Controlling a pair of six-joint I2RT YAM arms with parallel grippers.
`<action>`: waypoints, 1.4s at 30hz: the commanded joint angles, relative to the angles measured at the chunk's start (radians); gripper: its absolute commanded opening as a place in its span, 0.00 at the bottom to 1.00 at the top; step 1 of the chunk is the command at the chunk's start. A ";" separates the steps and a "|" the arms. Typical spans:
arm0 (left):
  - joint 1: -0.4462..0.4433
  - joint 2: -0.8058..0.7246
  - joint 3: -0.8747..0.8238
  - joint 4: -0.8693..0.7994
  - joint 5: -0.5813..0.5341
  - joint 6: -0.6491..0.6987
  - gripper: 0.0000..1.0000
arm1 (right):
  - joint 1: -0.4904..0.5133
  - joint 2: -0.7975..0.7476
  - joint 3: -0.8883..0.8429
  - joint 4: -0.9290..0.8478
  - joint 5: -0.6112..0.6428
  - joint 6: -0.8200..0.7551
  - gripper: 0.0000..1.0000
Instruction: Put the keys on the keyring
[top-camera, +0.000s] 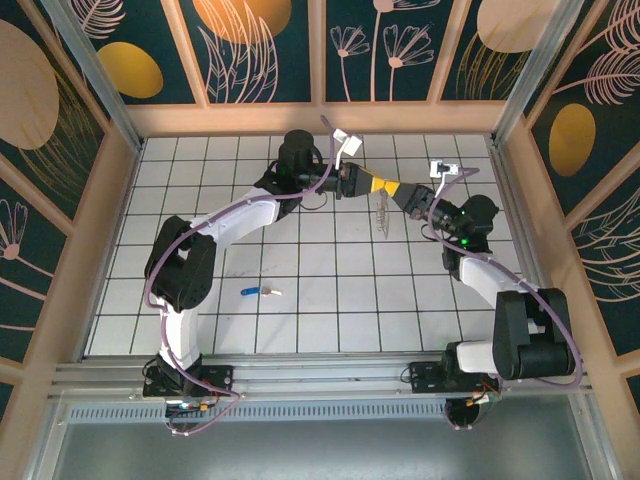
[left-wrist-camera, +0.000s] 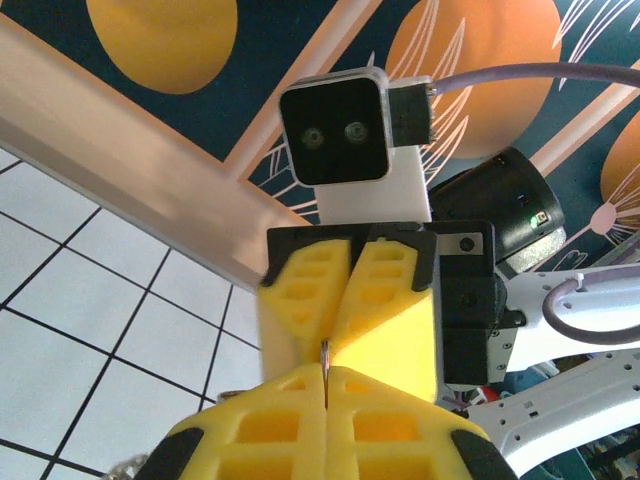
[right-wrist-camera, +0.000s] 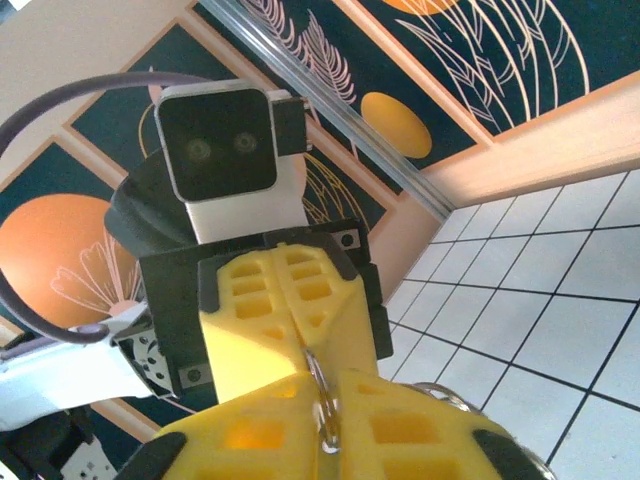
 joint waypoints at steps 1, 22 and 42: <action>0.001 -0.005 0.027 0.011 0.027 0.019 0.00 | 0.008 0.005 0.037 0.048 0.001 -0.011 0.00; 0.002 -0.201 -0.322 0.481 -0.478 -0.274 0.40 | -0.009 0.027 0.007 0.222 0.140 0.126 0.00; -0.062 -0.074 -0.240 0.615 -0.496 -0.375 0.41 | 0.030 0.104 0.031 0.498 0.264 0.324 0.00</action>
